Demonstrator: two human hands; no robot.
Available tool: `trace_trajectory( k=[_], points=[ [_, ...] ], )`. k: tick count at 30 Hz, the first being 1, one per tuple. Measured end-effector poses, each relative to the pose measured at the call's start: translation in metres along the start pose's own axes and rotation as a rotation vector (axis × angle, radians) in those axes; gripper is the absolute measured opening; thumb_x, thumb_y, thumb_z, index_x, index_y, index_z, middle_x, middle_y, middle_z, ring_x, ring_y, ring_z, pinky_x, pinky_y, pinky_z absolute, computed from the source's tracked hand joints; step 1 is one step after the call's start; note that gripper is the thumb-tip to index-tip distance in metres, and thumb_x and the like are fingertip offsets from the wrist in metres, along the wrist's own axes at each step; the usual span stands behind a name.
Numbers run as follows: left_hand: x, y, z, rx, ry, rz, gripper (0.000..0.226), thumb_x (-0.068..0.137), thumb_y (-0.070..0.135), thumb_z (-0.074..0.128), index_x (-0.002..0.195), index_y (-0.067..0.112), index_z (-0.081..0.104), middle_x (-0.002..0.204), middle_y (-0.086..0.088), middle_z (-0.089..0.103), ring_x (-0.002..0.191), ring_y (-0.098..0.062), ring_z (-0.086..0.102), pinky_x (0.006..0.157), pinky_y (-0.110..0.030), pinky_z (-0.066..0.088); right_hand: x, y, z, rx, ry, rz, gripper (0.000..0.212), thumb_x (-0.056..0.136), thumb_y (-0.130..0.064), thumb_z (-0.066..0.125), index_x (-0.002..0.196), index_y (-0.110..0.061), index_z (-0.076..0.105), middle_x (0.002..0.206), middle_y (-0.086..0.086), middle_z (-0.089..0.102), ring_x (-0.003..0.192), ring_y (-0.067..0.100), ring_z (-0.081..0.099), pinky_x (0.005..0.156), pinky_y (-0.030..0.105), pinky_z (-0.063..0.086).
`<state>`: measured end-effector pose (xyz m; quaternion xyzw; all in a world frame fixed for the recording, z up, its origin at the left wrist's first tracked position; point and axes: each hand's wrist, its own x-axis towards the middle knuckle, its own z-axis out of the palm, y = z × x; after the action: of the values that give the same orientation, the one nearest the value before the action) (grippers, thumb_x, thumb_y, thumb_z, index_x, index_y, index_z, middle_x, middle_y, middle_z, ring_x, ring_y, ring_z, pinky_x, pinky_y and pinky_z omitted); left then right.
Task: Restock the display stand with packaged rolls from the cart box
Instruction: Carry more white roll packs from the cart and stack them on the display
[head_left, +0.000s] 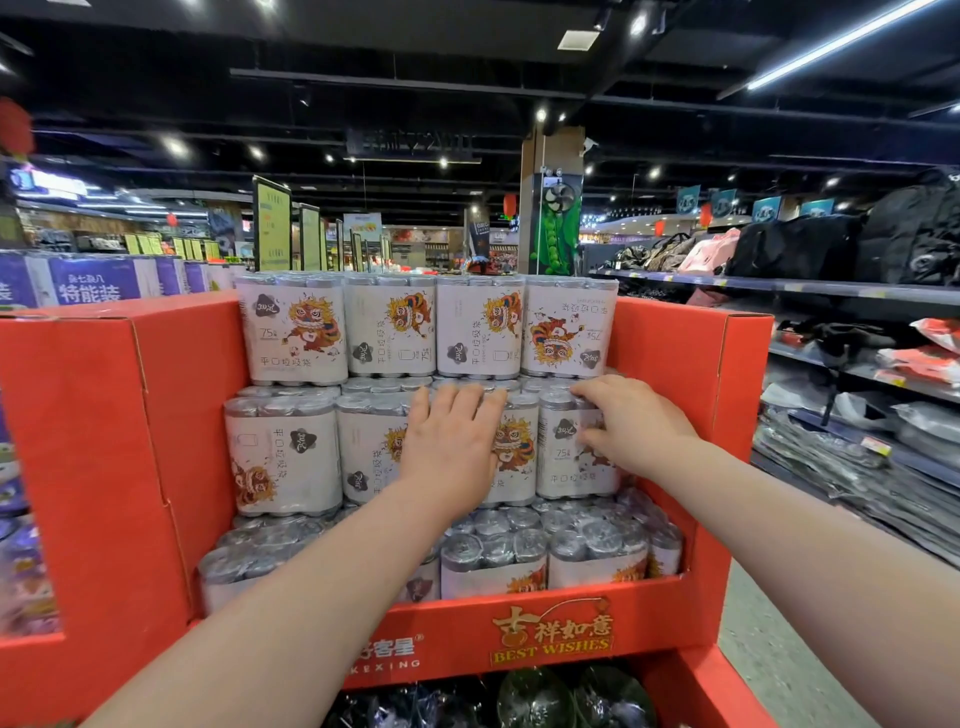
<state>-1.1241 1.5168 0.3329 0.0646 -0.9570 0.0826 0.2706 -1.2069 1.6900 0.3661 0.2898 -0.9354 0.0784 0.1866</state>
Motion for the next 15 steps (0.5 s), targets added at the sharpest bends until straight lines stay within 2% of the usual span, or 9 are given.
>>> trace_trajectory(
  k=[5,8,11,15],
  points=[
    [-0.002,0.005,-0.002,-0.029,-0.027,-0.036,0.069,0.094,0.033,0.046,0.152,0.023,0.009,0.155,-0.002,0.02,0.145,-0.026,0.012,0.118,-0.05,0.002,-0.008,0.0,0.003,-0.023,-0.01,-0.018,0.058,0.09,-0.029,0.055,0.143,-0.024,0.033,0.147,-0.004,0.038,0.137,0.022,0.03,0.102,0.041,0.042],
    [-0.005,0.008,-0.007,-0.054,-0.061,-0.061,0.072,0.095,0.035,0.044,0.153,0.025,0.002,0.159,-0.003,0.009,0.148,-0.028,0.0,0.117,-0.052,-0.005,-0.012,0.0,0.002,-0.055,-0.009,-0.04,0.062,0.092,-0.029,0.052,0.147,-0.022,0.025,0.15,-0.002,0.031,0.143,0.022,0.02,0.105,0.042,0.039],
    [-0.011,0.009,-0.012,-0.054,-0.065,-0.073,0.072,0.095,0.037,0.044,0.153,0.026,0.002,0.161,-0.003,0.004,0.148,-0.028,-0.003,0.117,-0.053,-0.005,-0.016,0.001,0.0,-0.058,-0.011,-0.054,0.063,0.092,-0.029,0.052,0.148,-0.021,0.024,0.15,0.0,0.031,0.142,0.024,0.02,0.105,0.043,0.039],
    [-0.025,0.008,-0.017,-0.055,-0.059,-0.071,0.067,0.096,0.039,0.043,0.152,0.024,0.009,0.158,-0.002,0.01,0.148,-0.027,-0.001,0.118,-0.054,-0.002,-0.021,0.0,0.0,-0.031,0.017,-0.06,0.059,0.091,-0.028,0.052,0.145,-0.023,0.028,0.147,0.001,0.034,0.138,0.025,0.026,0.103,0.043,0.04]
  ],
)
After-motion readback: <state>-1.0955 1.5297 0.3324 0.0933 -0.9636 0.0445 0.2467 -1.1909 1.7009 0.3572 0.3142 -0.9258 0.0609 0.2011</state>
